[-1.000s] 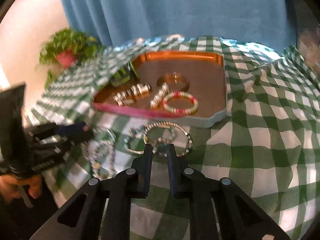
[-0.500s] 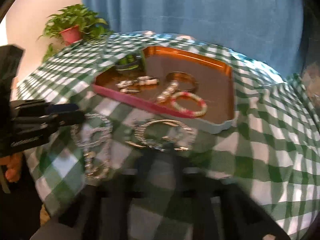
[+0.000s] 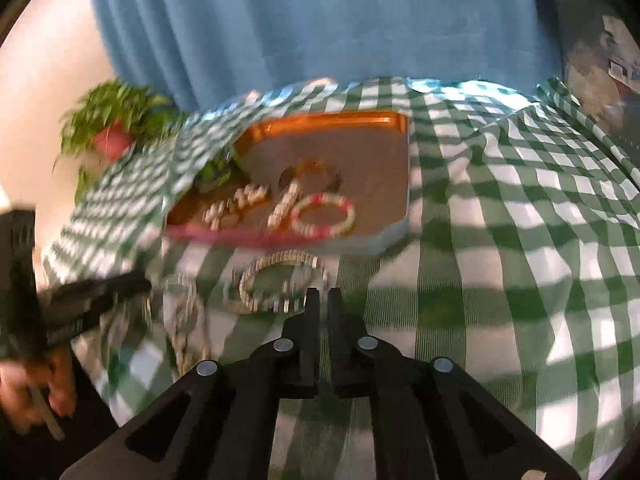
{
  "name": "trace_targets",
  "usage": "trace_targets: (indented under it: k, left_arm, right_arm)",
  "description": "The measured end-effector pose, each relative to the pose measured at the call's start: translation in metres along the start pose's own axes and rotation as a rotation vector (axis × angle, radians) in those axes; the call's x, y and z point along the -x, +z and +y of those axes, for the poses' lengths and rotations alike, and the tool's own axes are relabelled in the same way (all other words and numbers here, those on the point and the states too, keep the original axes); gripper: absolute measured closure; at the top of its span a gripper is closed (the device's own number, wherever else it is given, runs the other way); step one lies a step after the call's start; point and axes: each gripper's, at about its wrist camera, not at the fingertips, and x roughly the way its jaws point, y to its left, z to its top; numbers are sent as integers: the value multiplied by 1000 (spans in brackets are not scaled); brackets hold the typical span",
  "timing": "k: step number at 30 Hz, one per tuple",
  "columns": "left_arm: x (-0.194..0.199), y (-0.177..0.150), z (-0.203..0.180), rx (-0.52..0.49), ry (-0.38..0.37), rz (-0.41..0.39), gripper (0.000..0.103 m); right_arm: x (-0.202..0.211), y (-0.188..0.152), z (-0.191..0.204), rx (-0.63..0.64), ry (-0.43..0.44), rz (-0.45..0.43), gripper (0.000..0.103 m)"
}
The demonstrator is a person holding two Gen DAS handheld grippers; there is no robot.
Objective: Organize jewelry
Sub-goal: 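Grasp the clear crystal heart bracelet with the left tool while the right tool grasps a silver bracelet, then lift both bracelets and carry them over the tray with both tools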
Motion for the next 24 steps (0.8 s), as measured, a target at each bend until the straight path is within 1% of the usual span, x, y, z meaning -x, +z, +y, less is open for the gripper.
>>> trace_targets:
  k: [3,4,5,7,9,10,11,13,14,15,16,17,18,20,22,24]
  left_arm:
    - [-2,0,3,2,-22,13,85]
    - [-2,0,2,1,-26,17,84]
    - [-2,0,1,-3,-29,19,83]
    - [-3,-2,-2,-25,-53,34,81]
    - [-3,-3,-7,-57,-56,39,73]
    - [-2,-3,-10,-70,-59,38,70]
    - [-2,-4,-12,-79,-71,43,66]
    - [-2,-6,-19,-113,-65,40,65]
    - [-4,-6,-23,-133,-53,37,66]
    - [-5,-7,-27,-154,-37,37,69]
    - [-6,-6,-30,-176,-12,36,73]
    - [-7,-7,-30,-186,15,34,89]
    - [-7,-6,-28,-182,23,34,89]
    - [-6,-5,-21,-141,-2,44,89]
    - [-3,-6,-17,-117,29,44,89]
    - [6,-9,-11,-95,40,32,89]
  right_arm:
    - [-17,5,7,17,-25,30,93]
    - [-25,4,10,32,-65,58,93]
    - [-26,4,12,45,-81,48,94]
    - [-27,5,17,77,-102,60,92]
    - [-28,5,20,105,-109,61,90]
    - [-27,4,21,111,-112,61,90]
    - [-27,4,21,121,-117,60,90]
    - [-28,3,23,149,-130,62,91]
    - [-28,4,24,154,-142,64,93]
    - [-29,4,23,149,-140,68,99]
    - [-28,5,22,139,-132,70,100]
    - [-28,4,19,128,-127,70,100]
    - [-27,4,19,125,-130,70,100]
    - [-22,-1,21,138,-141,74,100]
    - [-11,-11,21,138,-161,76,100]
    - [3,-25,20,118,-149,78,100]
